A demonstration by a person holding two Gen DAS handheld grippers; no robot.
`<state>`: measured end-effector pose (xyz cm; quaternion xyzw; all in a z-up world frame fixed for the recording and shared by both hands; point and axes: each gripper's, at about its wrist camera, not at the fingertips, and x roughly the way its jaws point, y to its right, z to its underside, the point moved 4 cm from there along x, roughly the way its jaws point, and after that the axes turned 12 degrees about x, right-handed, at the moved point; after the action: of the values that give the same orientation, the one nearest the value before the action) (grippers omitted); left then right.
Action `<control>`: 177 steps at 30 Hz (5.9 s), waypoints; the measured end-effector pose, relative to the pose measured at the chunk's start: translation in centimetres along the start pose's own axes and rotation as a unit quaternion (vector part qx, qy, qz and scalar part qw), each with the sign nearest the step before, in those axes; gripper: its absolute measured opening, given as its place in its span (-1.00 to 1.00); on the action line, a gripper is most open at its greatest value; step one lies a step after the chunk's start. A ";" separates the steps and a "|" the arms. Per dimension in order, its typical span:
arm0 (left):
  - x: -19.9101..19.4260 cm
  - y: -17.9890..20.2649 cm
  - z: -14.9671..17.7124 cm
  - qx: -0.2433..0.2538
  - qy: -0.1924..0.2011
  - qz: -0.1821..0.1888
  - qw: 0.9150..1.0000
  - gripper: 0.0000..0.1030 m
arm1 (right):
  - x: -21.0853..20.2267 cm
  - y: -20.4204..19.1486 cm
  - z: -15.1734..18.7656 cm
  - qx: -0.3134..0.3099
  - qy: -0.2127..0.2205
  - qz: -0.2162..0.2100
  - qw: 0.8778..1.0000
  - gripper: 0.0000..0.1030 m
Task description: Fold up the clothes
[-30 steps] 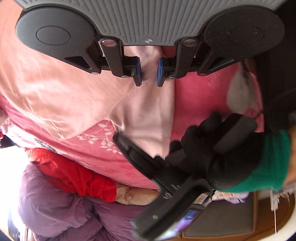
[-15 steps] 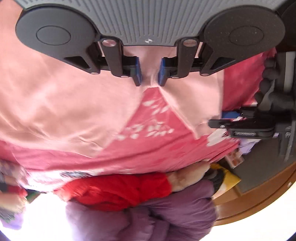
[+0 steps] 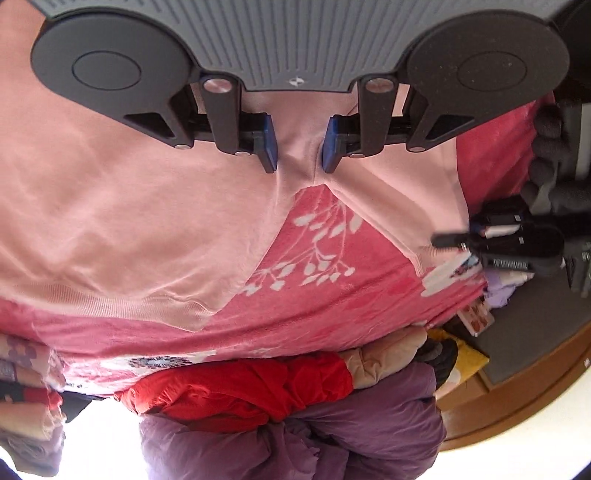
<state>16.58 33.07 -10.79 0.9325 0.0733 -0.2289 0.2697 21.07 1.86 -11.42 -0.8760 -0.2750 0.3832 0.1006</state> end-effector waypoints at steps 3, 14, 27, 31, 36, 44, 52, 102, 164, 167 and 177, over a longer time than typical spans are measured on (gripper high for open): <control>-0.2 0.9 -0.4 0.031 0.006 0.013 0.999 -0.36 | -1.2 -2.0 -0.2 -0.075 0.009 0.024 0.997 -0.47; 3.3 0.1 0.6 0.001 -0.047 0.017 0.999 -0.14 | 3.1 -5.5 -1.3 -0.184 -0.027 0.009 0.982 -0.47; 4.2 0.2 0.5 -0.023 -0.058 0.052 0.997 -0.33 | 7.4 -6.2 -5.2 -0.126 -0.121 -0.106 0.979 -0.90; 4.1 -0.4 0.4 -0.040 -0.059 0.059 0.996 -0.21 | 9.0 -1.5 -6.2 0.032 -0.154 -0.145 0.977 -0.90; 3.9 -0.9 0.2 -0.054 -0.059 0.068 0.994 -0.16 | 8.3 -2.5 -6.6 -0.004 -0.154 -0.133 0.979 -0.53; 3.9 -1.2 0.2 -0.053 -0.063 0.074 0.994 -0.15 | 10.4 -5.9 -8.0 -0.053 -0.153 -0.142 0.977 -0.31; 3.9 -1.4 0.2 -0.049 -0.061 0.078 0.994 -0.15 | 13.3 -5.2 -8.5 0.023 -0.176 -0.148 0.973 -0.90; 3.2 4.6 0.7 0.221 -0.021 0.037 0.974 -0.48 | 7.9 -5.4 -11.3 -0.118 -0.077 -0.106 0.984 -0.54; -0.4 19.5 8.3 0.235 -0.022 0.132 0.963 -0.23 | -18.3 9.5 4.8 0.088 0.089 0.045 0.991 -0.21; -1.2 25.1 11.3 0.295 -0.024 0.174 0.939 -0.23 | -22.8 18.3 4.4 0.186 0.144 0.092 0.968 -0.12; -0.4 38.9 22.2 0.443 -0.076 0.257 0.856 -0.23 | -26.0 41.4 5.9 0.490 0.247 0.081 0.832 -0.01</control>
<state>17.70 -11.65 -9.02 0.9188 -0.2985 -0.2296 -0.1181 19.13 -47.20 -15.46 -0.7967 0.0546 0.2455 0.5495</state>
